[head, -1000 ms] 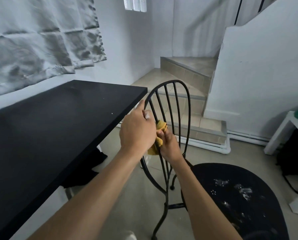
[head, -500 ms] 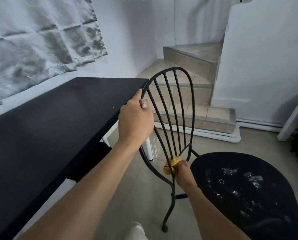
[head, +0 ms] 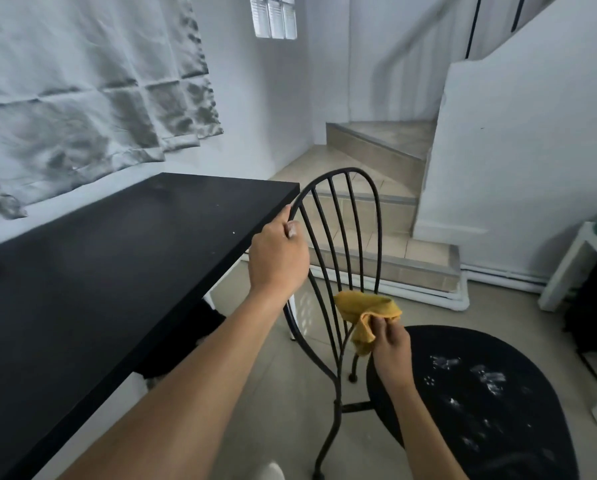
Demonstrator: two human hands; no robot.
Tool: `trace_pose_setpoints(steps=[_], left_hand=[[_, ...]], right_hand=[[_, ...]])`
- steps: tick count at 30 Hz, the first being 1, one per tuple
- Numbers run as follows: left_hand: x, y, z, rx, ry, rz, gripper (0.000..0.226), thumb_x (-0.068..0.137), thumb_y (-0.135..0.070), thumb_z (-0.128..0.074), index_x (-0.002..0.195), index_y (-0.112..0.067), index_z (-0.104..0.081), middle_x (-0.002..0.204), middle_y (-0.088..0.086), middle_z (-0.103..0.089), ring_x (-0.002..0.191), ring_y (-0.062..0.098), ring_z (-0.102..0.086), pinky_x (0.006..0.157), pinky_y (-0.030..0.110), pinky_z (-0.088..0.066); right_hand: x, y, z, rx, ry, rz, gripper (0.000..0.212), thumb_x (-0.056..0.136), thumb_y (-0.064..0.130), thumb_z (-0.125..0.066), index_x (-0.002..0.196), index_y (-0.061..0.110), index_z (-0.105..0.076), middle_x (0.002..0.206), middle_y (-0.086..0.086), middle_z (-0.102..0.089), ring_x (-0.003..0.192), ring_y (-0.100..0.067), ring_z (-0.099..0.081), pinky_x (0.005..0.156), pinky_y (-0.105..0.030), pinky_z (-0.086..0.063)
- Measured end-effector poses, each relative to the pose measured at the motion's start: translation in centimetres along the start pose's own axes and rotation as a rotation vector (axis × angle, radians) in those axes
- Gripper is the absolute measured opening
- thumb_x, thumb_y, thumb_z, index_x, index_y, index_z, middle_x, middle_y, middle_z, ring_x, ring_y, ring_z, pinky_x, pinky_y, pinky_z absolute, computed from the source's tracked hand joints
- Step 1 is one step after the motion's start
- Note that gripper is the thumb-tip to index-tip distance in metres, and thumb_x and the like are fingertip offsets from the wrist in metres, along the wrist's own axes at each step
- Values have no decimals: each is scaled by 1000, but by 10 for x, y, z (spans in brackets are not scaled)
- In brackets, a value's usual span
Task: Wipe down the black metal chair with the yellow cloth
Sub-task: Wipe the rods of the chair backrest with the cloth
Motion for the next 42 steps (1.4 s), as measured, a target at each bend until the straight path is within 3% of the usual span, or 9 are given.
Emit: trace_pose_setpoints(steps=[5,9,13,15,18,26,32,38,42], left_hand=[[-2,0,4,80,-3,-27,46,100,-20,-30,143,-22,-45,130,9,-62,120,28,-56,102,42,-45],[-19,4,7,143,17,-87,48,102,-24,-28,150,-28,-31,107,10,-67,90,17,-58,75,31,-44],[-31,21,13,161,60,-129,47,104,-36,-24,151,-35,-26,115,8,-67,103,28,-61,82,36,-46],[-33,22,16,212,62,-197,47,104,-37,-23,151,-33,-25,116,6,-67,102,27,-63,79,35,-45],[-37,17,18,321,43,-297,48,104,-34,-23,151,-26,-23,92,9,-69,86,27,-65,65,32,-40],[-39,17,12,340,4,-305,49,103,-31,-31,150,-15,-27,93,12,-71,86,28,-69,74,41,-57],[-43,15,11,329,-18,-305,53,99,-19,-43,150,-15,-28,102,10,-70,89,24,-67,66,23,-42],[-42,15,11,324,-117,-359,42,103,-21,-34,142,-10,-40,88,9,-71,77,21,-67,61,21,-34],[-42,16,11,338,-145,-387,42,103,-22,-34,141,-8,-43,83,11,-72,73,24,-68,62,23,-36]], right_hand=[[-5,93,-26,90,61,161,23,101,22,-43,90,16,-62,77,0,-64,69,-4,-62,64,-16,-50],[-6,126,-68,16,142,183,27,100,28,-46,85,14,-64,75,-8,-66,66,-14,-61,65,-28,-50],[-6,161,-104,-71,266,310,27,101,18,-44,84,5,-60,65,-4,-58,52,-9,-48,48,-19,-38],[3,169,-111,-134,264,326,25,101,17,-41,85,7,-58,66,0,-57,54,-8,-50,48,-15,-40],[8,169,-115,-127,311,385,21,102,19,-41,91,13,-57,73,2,-60,63,-3,-56,57,-15,-45],[11,98,-107,-185,285,403,30,100,36,-40,100,12,-57,77,-3,-63,68,-21,-63,64,-46,-55],[7,29,-91,-160,314,309,23,102,27,-40,96,13,-56,84,-8,-64,77,-20,-63,72,-36,-53],[-4,-77,-75,-124,425,-134,20,102,11,-39,100,15,-58,94,-6,-64,90,-21,-63,90,-42,-53],[-8,-102,-63,-196,394,-237,24,103,10,-35,93,11,-57,81,-3,-60,72,-13,-61,68,-24,-53]])
Point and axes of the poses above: each hand's wrist, its own x-axis towards the middle knuckle, its own z-axis out of the back of the hand, y = z × x, the point moved 7 cm from there along x, towards the middle knuckle
